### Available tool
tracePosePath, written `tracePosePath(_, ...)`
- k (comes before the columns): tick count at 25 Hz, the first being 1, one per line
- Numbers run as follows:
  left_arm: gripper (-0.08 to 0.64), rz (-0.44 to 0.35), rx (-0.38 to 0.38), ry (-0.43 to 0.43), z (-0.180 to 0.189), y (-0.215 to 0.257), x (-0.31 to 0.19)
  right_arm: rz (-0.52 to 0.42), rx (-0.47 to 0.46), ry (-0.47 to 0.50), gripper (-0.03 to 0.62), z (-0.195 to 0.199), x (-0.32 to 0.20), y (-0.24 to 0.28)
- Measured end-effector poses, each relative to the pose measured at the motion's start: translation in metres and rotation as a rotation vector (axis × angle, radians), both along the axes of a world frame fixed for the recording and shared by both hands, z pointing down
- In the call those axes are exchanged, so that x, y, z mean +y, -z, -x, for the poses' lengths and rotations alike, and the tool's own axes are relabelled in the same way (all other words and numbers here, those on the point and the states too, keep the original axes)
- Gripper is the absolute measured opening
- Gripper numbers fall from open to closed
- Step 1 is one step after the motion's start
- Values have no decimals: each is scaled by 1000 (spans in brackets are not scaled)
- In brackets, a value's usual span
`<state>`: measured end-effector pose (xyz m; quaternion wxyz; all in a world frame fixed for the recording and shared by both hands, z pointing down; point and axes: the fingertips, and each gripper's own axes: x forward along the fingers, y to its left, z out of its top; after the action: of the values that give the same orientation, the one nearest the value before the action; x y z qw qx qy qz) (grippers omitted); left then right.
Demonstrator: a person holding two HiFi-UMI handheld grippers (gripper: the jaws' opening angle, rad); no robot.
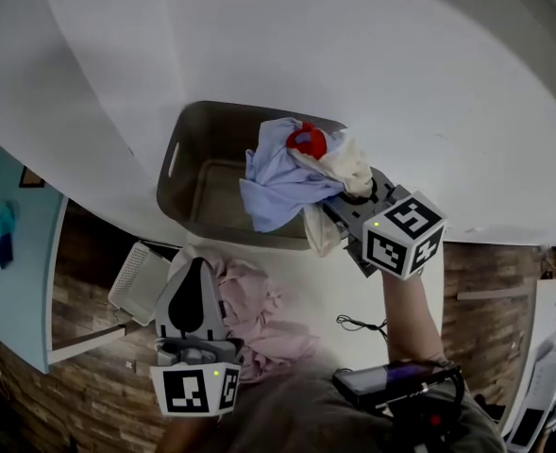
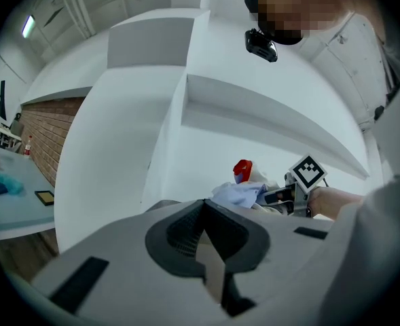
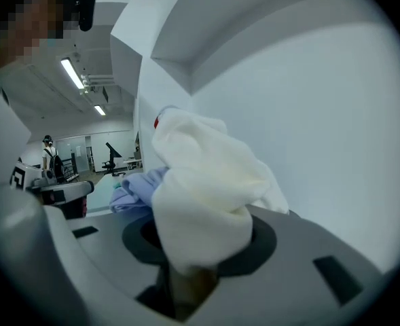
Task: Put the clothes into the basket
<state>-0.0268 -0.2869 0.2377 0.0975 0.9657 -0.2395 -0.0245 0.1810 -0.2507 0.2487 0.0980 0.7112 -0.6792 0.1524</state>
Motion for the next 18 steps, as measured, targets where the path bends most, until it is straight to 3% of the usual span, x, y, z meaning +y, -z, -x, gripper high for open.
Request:
tracePosePath(6, 8, 19, -21, 7, -9, -11, -8, 106, 14, 53, 195, 3, -10, -23)
tracePosePath(9, 8, 28, -28, 9, -12, -15, -12, 146, 8, 81, 246, 7, -15, -35)
tracePosePath(18, 8, 29, -29, 5, -18, -15, -9, 140, -29, 95, 293, 5, -9, -34)
